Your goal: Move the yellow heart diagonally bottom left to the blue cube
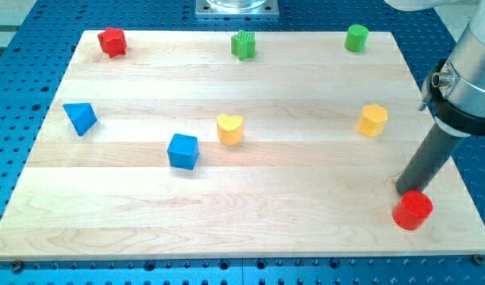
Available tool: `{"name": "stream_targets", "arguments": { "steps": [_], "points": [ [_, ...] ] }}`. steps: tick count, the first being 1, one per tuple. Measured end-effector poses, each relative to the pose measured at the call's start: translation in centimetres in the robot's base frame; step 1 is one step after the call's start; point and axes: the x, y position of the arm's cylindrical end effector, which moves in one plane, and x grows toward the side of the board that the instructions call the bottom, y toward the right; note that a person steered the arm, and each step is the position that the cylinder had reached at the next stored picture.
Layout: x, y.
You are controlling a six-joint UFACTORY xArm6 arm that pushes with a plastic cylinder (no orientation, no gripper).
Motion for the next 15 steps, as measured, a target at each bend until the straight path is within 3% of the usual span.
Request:
{"name": "stream_targets", "arguments": {
  "steps": [2,3,4,5,7,8,9,11,12,13,14,15],
  "points": [
    [-1.4,-11.9],
    [-8.7,-13.0],
    [-11.7,-18.3],
    [-11.8,-24.6],
    [-12.1,-26.4],
    [-9.5,-25.7],
    [-1.5,-22.5],
    [-2.8,-17.0],
    [-5.4,-10.8],
    [-3.2,-6.8],
    [0.6,-14.5],
    [1.5,-25.4]
  ]
}}
